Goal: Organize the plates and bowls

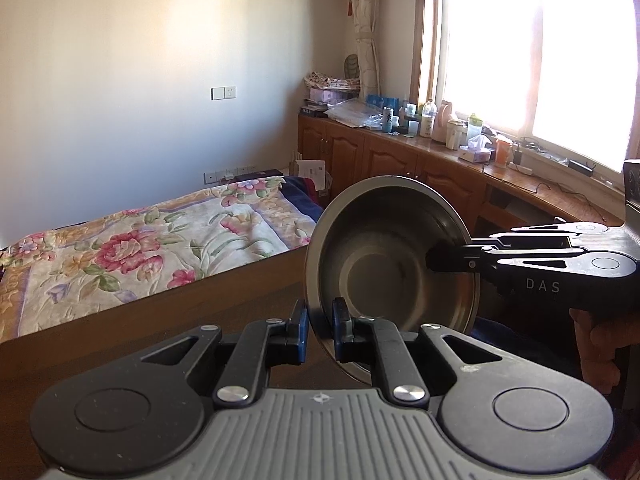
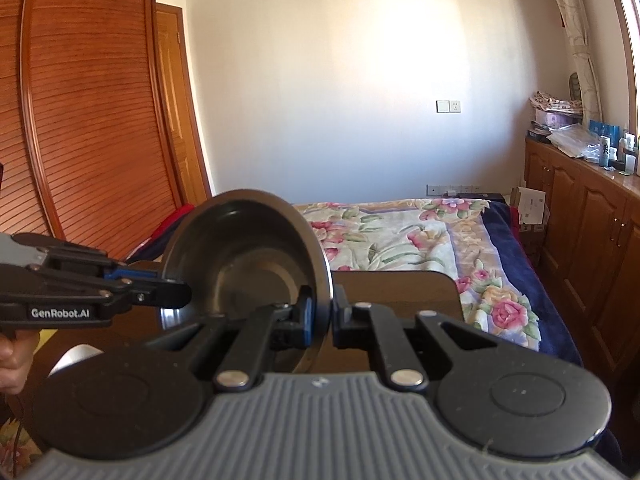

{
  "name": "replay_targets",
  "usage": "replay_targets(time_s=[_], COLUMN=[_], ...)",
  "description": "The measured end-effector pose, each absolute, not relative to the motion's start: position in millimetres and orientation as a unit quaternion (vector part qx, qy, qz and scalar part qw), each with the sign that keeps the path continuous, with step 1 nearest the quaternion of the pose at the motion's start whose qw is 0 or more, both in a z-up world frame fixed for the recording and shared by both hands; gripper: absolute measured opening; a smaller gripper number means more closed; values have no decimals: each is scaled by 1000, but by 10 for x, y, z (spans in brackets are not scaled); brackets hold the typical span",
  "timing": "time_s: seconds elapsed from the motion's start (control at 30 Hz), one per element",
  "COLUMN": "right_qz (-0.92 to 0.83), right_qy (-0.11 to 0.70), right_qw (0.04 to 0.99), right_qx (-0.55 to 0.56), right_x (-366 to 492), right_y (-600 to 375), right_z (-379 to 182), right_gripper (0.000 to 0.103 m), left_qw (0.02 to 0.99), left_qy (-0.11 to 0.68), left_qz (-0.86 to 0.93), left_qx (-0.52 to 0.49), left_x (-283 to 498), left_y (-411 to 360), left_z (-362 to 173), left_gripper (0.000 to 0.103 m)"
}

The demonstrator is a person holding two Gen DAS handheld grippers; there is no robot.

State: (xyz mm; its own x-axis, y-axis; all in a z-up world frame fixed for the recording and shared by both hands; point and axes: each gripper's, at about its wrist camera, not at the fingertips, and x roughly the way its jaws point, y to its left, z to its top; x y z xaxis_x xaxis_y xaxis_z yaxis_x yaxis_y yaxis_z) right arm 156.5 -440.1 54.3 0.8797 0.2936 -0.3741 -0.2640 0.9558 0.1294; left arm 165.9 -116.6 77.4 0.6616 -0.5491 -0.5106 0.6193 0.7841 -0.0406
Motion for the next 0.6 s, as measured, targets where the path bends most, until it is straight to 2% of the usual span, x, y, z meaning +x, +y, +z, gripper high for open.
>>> replay_targets(time_s=[0.6], right_qz=[167], right_qy=[206], right_qw=[964], right_qx=[34], right_x=[1317], right_y=[-4129], right_z=[385], right_gripper=[11], left_qw=[913], left_qy=[269], left_qz=[-303], left_qx=[40], left_x=[1285], left_y=[-838], left_z=[512], left_gripper=[15])
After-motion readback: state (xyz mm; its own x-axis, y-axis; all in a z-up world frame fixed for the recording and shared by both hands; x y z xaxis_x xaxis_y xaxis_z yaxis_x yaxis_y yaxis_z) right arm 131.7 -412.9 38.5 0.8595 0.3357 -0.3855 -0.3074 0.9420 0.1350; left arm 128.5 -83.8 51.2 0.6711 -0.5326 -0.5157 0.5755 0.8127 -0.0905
